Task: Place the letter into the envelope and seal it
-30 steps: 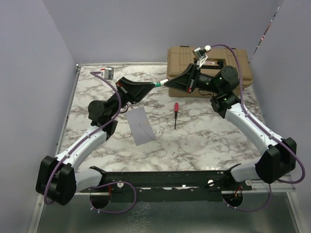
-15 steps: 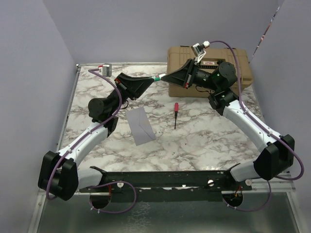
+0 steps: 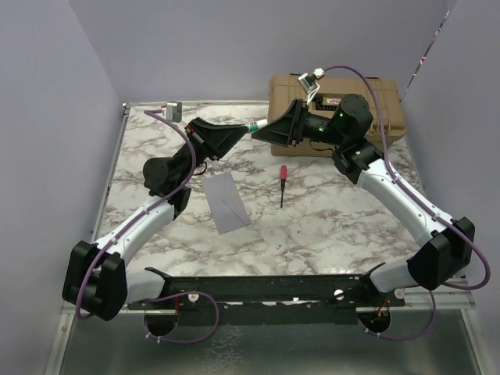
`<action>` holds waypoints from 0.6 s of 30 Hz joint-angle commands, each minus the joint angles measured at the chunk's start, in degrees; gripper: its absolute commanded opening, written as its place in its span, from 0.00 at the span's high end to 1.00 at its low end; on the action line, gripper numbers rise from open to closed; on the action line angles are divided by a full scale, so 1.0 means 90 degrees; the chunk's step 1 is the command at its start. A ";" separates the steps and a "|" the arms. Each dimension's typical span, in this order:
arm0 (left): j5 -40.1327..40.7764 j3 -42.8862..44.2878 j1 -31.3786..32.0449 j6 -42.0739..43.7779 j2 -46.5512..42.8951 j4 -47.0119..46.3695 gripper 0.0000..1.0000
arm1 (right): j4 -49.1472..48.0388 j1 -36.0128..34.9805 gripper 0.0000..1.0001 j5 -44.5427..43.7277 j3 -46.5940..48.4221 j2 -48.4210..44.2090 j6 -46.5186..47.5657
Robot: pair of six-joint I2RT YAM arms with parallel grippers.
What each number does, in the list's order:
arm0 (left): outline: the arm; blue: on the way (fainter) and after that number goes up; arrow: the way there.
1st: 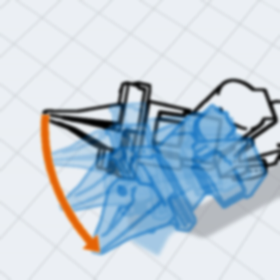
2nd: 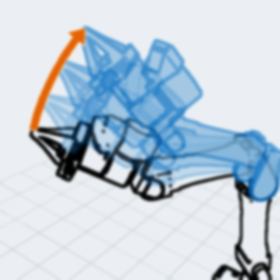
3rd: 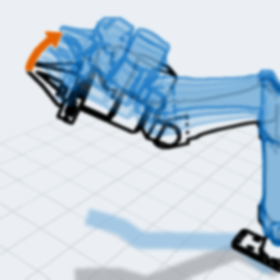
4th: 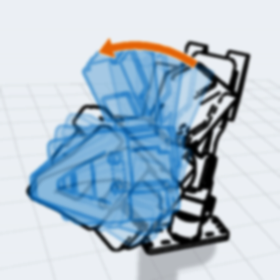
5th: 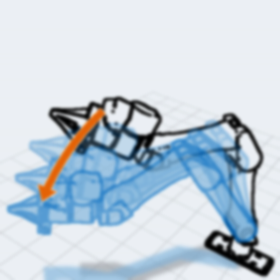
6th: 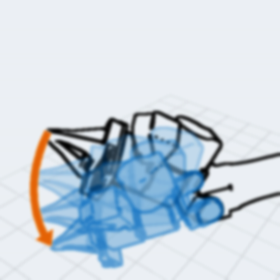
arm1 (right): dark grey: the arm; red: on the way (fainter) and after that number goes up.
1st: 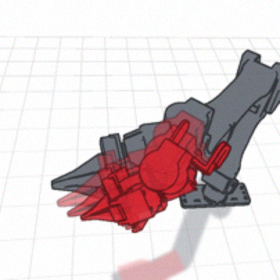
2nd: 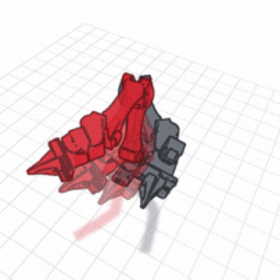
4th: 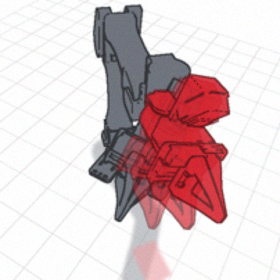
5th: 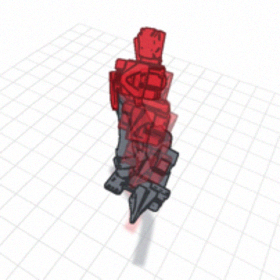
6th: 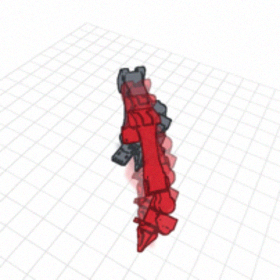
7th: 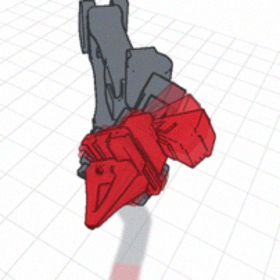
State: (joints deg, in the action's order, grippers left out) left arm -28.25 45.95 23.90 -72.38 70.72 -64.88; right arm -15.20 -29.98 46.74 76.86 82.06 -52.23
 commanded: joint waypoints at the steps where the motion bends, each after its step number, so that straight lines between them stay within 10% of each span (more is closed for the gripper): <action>1: -0.0029 -0.0227 -0.0231 -0.0410 -0.0129 -0.0379 1.00 | 0.0372 0.0153 0.21 -0.0136 0.0005 -0.0142 0.0159; 10: -0.0237 -0.0399 -0.0444 -0.0541 -0.0193 -0.0476 1.00 | 0.0360 0.0264 0.19 -0.0174 0.0075 -0.0267 0.0011; 18: -0.0488 -0.0380 -0.0458 -0.0503 -0.0126 -0.0496 1.00 | 0.0169 0.0261 0.42 0.0107 0.0369 0.0175 -0.0370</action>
State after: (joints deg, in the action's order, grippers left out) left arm -30.11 42.81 20.18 -76.95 70.41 -66.87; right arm -12.64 -27.90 46.02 78.32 82.04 -53.21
